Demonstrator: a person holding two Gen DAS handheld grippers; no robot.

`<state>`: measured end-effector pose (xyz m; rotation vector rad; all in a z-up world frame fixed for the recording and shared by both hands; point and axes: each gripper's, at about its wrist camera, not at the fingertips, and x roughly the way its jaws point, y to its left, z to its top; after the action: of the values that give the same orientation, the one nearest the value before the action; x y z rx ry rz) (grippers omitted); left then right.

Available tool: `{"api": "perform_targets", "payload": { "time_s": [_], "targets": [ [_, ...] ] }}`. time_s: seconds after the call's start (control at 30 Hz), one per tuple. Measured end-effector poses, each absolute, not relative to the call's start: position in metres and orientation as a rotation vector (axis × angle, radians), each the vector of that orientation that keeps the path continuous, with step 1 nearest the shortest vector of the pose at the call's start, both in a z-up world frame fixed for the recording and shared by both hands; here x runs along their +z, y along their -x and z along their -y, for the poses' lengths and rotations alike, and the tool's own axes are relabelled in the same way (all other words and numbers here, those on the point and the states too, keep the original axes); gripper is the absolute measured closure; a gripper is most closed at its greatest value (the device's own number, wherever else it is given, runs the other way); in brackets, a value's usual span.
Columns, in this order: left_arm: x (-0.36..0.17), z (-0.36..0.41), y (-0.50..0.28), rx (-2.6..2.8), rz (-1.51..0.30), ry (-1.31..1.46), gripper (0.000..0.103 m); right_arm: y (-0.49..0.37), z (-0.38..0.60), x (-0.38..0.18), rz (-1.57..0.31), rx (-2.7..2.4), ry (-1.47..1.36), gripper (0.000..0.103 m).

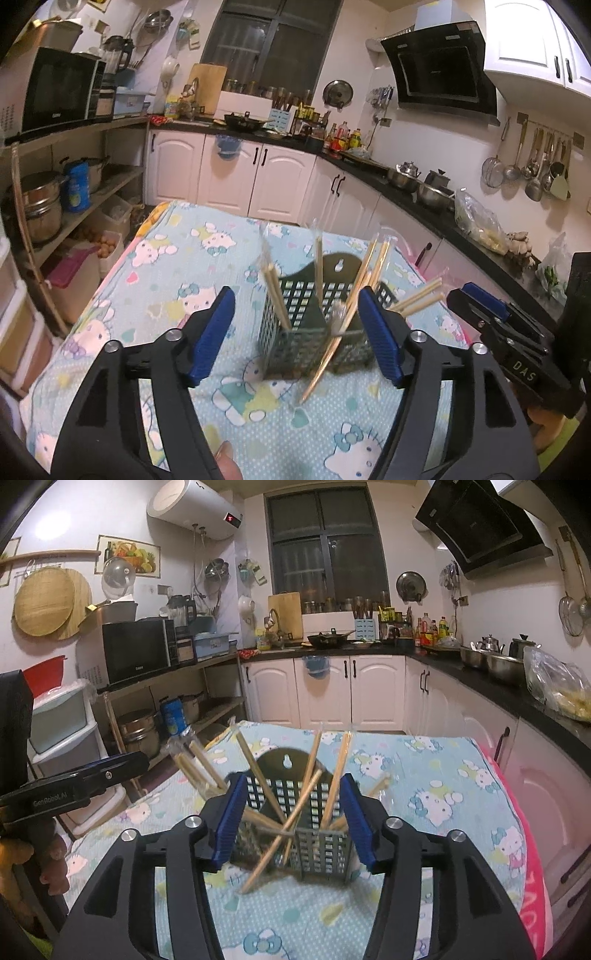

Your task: Organize utensils

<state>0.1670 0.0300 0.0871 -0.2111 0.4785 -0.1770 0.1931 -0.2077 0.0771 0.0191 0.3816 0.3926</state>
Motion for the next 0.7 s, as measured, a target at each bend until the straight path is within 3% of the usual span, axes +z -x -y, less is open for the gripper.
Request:
{"api": "perform_targets", "payload": {
  "time_s": [0.1, 0.2, 0.3, 0.47, 0.7],
  "targets": [
    [0.081, -0.03, -0.159, -0.169, -0.485, 0.21, 0.029, -0.185, 0.211, 0.07, -0.395, 0.389, -0.027, 0.047],
    [0.078, -0.029, -0.152, -0.156, -0.486, 0.208, 0.019, -0.178, 0.213, 0.065, -0.405, 0.382, -0.034, 0.037],
    [0.076, -0.028, -0.145, -0.154, -0.49, 0.202, 0.013, -0.17, 0.216, 0.059, -0.41, 0.374, -0.038, 0.031],
    [0.069, -0.027, -0.132, -0.137, -0.493, 0.195, 0.012, -0.157, 0.221, 0.049, -0.427, 0.371, -0.04, 0.019],
    [0.052, -0.021, -0.118, -0.132, -0.52, 0.188, 0.012, -0.14, 0.224, 0.035, -0.445, 0.361, -0.035, 0.013]
  ]
}}
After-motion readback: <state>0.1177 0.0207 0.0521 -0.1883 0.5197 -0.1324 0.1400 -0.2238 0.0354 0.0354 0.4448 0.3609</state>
